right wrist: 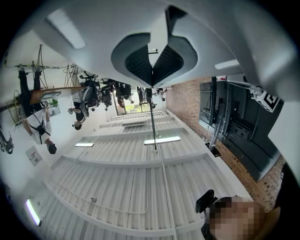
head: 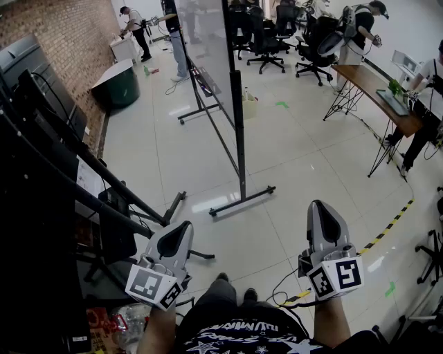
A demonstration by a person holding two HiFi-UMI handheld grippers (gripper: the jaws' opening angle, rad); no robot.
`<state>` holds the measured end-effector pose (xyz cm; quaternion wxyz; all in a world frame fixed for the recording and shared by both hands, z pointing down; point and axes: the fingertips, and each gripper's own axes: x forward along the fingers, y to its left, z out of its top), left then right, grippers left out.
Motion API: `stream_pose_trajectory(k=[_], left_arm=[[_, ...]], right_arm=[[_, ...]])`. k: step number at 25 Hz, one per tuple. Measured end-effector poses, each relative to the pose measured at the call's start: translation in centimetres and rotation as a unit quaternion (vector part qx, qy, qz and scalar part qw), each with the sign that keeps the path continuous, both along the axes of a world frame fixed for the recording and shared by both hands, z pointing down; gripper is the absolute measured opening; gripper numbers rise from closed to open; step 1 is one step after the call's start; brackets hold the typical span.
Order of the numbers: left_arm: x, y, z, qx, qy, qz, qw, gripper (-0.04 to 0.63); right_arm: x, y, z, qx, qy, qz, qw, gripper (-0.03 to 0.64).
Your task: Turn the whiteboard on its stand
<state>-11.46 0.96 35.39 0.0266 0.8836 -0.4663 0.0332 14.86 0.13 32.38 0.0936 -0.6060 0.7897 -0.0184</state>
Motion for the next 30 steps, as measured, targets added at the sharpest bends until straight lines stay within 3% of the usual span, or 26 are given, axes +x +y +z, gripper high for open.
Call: stream_pose_trajectory(k=[11, 19, 30], left_arm=[[0.1, -7.3, 1.1, 0.010, 0.027, 0.020, 0.9994, 0.005], [-0.8, -17.4, 0.9, 0.018, 0.020, 0.036, 0.9990, 0.005], [-2.7, -25.8, -0.7, 0.042, 0.027, 0.060, 0.9969, 0.005]], right_arm=[[-2.0, -5.6, -0.4, 0.012, 0.029, -0.009, 0.999, 0.008], [-4.4, -15.3, -1.7, 0.020, 0.035, -0.016, 0.999, 0.008], [-8.2, -24.5, -1.8, 0.024, 0.043, -0.008, 0.999, 0.008]])
